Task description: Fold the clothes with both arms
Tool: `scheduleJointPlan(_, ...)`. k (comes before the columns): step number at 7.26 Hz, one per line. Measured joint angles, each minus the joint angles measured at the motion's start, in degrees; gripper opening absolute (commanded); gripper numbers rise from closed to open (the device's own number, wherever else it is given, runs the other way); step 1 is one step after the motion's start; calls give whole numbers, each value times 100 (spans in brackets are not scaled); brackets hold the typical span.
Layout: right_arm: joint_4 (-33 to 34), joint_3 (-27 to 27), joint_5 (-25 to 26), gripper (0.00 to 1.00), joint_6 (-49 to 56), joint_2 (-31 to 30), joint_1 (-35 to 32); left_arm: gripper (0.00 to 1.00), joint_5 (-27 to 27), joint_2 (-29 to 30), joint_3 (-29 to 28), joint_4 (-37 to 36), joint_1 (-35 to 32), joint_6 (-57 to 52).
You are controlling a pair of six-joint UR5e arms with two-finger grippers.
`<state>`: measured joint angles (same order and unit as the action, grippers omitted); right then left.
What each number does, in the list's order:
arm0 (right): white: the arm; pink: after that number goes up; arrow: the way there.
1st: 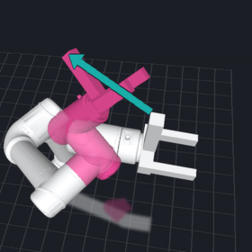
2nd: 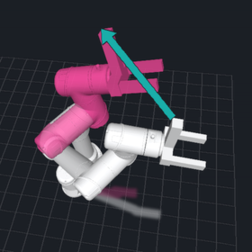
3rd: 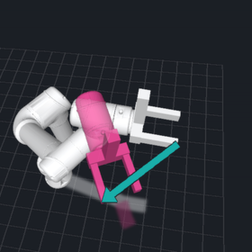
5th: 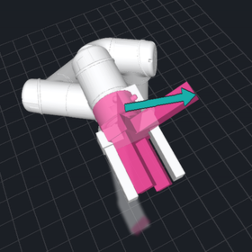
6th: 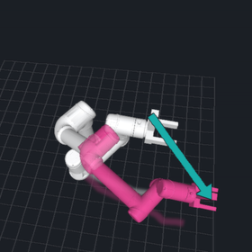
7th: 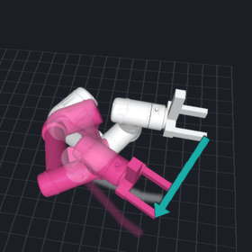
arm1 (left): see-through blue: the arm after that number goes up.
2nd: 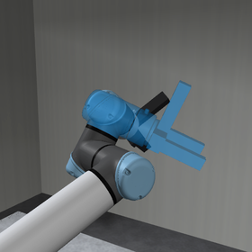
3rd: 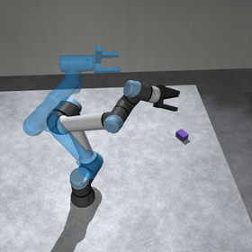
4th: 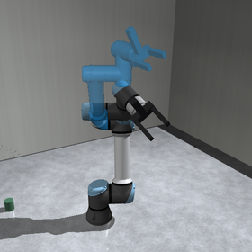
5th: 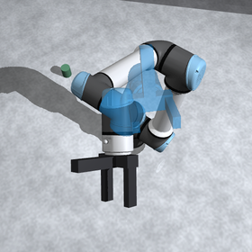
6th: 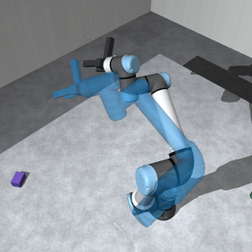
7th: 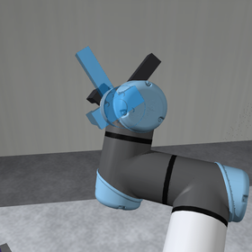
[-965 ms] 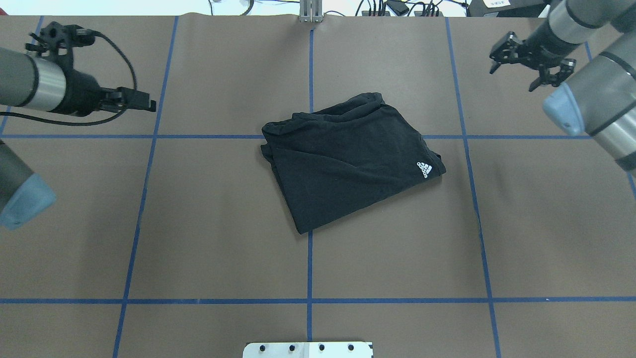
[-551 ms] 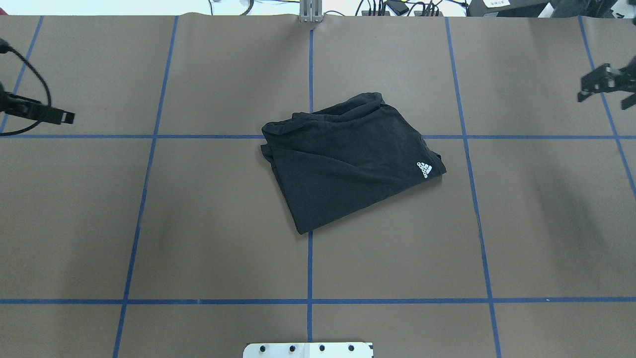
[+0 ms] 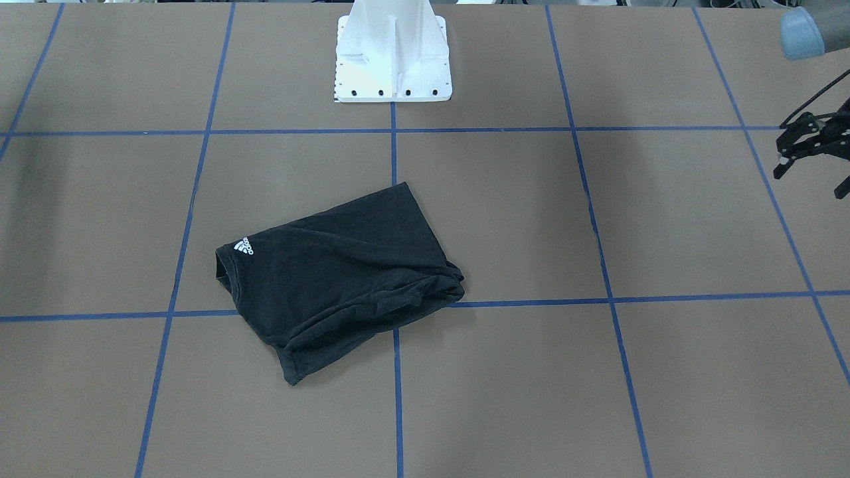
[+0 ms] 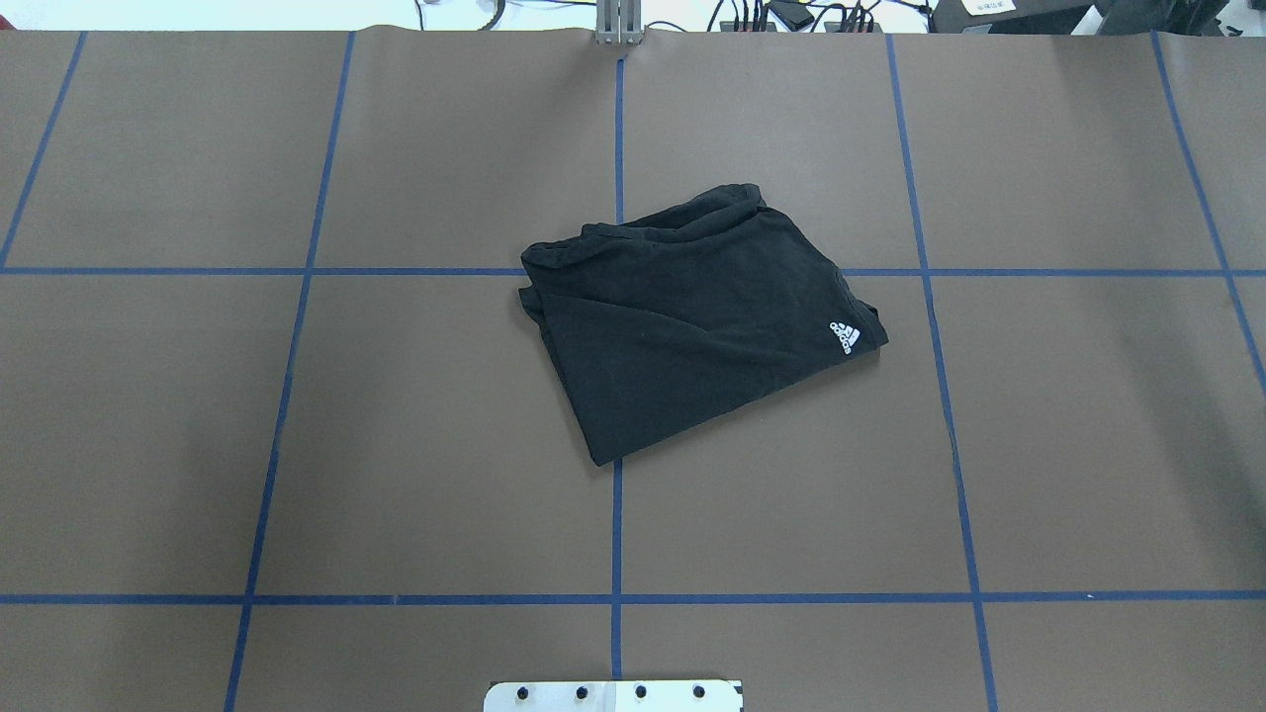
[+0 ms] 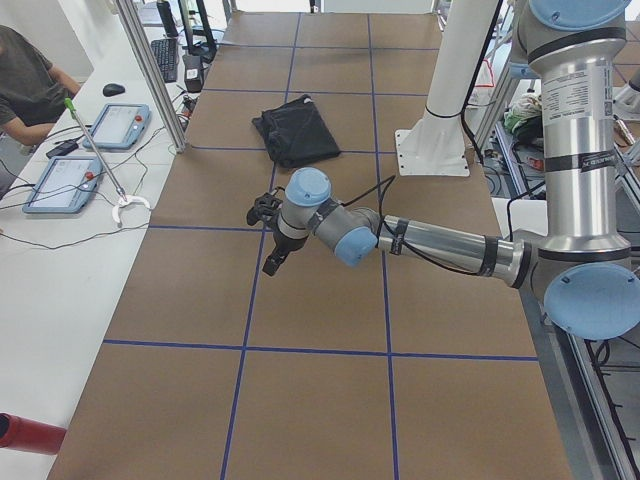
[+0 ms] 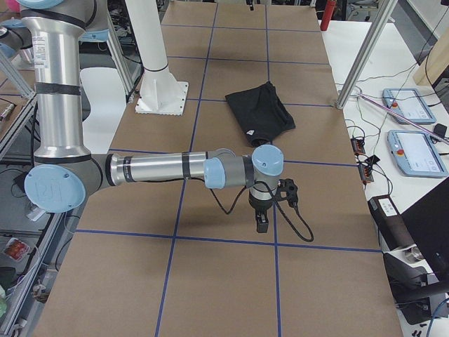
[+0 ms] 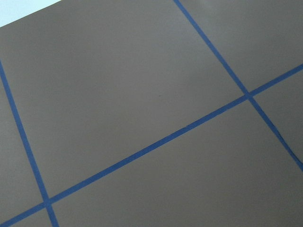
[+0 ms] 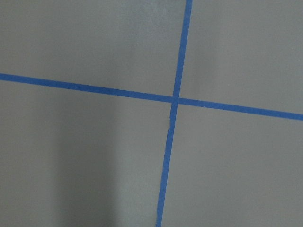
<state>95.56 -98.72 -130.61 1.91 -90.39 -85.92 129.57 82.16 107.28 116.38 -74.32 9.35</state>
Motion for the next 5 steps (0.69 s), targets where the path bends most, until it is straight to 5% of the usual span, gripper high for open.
scheduleJointPlan(5,509,-317,-76,100,119,-295,-180,100,614,-186,26,-582,-362,-96)
